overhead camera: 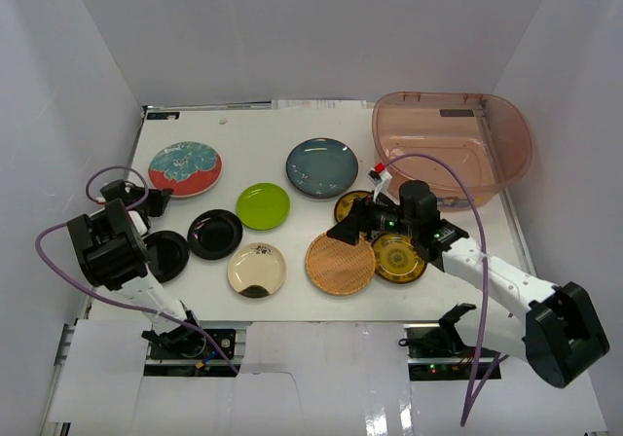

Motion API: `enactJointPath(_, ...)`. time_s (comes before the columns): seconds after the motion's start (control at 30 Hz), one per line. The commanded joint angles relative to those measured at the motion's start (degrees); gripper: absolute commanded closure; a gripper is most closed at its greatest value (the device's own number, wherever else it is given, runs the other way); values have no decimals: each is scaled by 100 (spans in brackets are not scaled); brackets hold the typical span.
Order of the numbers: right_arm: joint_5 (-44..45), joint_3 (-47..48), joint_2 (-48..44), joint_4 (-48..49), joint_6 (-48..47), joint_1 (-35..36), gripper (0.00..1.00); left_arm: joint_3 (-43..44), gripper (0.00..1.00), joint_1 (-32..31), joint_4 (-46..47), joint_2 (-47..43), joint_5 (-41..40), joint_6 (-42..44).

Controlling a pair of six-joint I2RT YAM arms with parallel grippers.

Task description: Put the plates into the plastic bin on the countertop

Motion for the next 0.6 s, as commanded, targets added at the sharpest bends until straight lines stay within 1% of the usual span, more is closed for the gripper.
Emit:
enactJointPath(0.0,296,685,410,554,297,113,16,-206,100,-47,822,-658,764,-397)
enactJointPath(0.03,358,834,681,554,332,131,12,-233,100,-65,922,-789,880,-616)
enactJointPath(0.1,446,1300,955,502,429,166,9,-303,100,-161,1115,-1262,1204,-741)
enactJointPath(0.17,507,1756,1333,484,482,192,6,-382,100,-336,1134,-1580,1329,-750)
enactJointPath(0.23,569,2056,1649,423,543,193,4,-391,100,-740,1011,-1959,1478,-584)
enactJointPath(0.27,656,2205,1764,396,544,201,3,-383,100,-907,950,-2064,1531,-505)
enactJointPath(0.3,709,2529,1861,240,535,201,3,-374,100,-1230,793,-2152,1575,-426)
enactJointPath(0.4,1078,3075,2230,-34,403,193,2,-540,100,-1689,746,-2460,1733,-372)
enactJointPath(0.47,1289,3226,2441,-96,386,149,2,-681,100,-1831,861,-2645,1917,-512)
enactJointPath(0.57,1351,3446,2679,-245,394,0,2,-848,100,-2077,1028,-2811,2154,-714)
